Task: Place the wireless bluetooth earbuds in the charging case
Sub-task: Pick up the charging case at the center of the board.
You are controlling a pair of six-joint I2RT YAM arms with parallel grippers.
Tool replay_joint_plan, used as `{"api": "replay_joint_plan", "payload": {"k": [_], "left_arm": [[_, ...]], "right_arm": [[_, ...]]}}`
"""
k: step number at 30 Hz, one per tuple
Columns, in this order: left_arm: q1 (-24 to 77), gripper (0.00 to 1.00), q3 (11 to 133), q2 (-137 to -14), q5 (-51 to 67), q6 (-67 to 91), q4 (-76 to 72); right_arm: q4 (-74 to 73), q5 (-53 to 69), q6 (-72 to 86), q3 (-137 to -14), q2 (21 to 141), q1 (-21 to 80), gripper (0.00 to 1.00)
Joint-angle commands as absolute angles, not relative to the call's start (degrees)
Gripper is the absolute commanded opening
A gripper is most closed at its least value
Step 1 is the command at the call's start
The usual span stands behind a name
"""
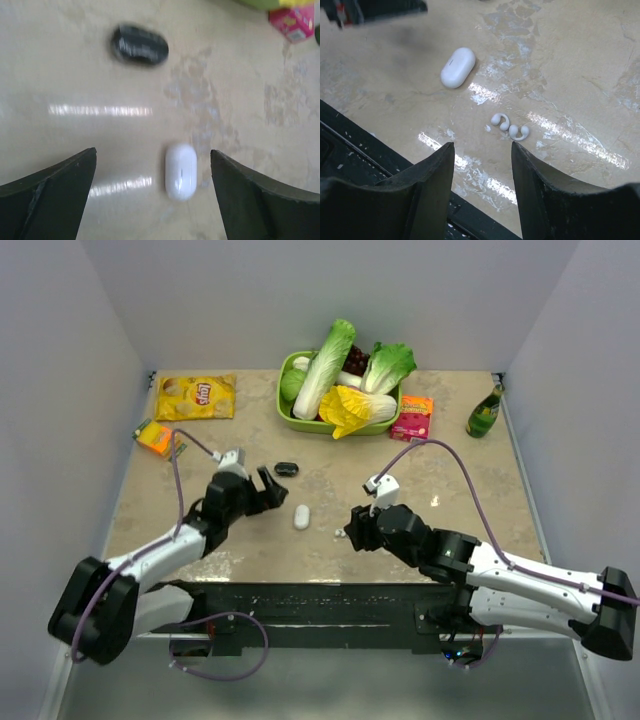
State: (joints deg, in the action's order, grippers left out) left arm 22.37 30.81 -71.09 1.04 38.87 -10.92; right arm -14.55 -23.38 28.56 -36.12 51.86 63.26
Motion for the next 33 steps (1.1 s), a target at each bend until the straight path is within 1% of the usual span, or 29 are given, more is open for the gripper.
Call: {"api": "replay_joint_plan", "payload": {"k": [1,5,8,9,11,12,15,19,25,33], "left_arm": [[29.9,1.0,18.5,-59.3,-7.2,49.2,-19.7],[34.2,1.0,17.1,-58.6,-11.4,49.5,-15.6],[36.1,0.81,16.0,-60.0,-12.2,49.3,-15.6],[36.4,0.67,15.6,-60.6,-12.1,49.2,-16.3],[36.6,0.48,14.2,-62.0,-11.8,49.3,-17.3],[36.8,0.3,13.7,-62.3,-11.5,49.5,-19.0],[37.2,0.01,12.5,-63.3,-11.4,49.8,-20.9],[37.4,0.0,13.1,-66.3,-12.0,48.5,-20.7],[38.6,0.0,14.1,-72.2,-10.2,47.8,-26.1],[41.9,0.0,16.8,-77.8,-8.3,46.5,-28.1]], "right_arm": [[-12.5,-25.8,29.4,-35.6,49.6,63.2,0.52],[-13.1,-26.3,29.5,-34.7,47.9,63.3,0.52],[-13.4,-26.4,30.0,-34.1,47.2,63.3,0.52],[-13.4,-26.4,30.0,-34.0,47.0,63.3,0.52],[-13.7,-26.4,30.1,-34.0,47.2,63.4,0.52],[-13.8,-26.4,30.2,-33.8,47.1,63.3,0.52],[-14.0,-26.4,30.5,-33.4,46.9,63.3,0.52],[-13.8,-26.4,30.7,-32.9,46.9,63.3,0.52],[-13.4,-26.3,30.6,-32.9,48.0,63.3,0.52],[-13.5,-26.6,30.4,-33.1,48.5,63.3,0.52]]}}
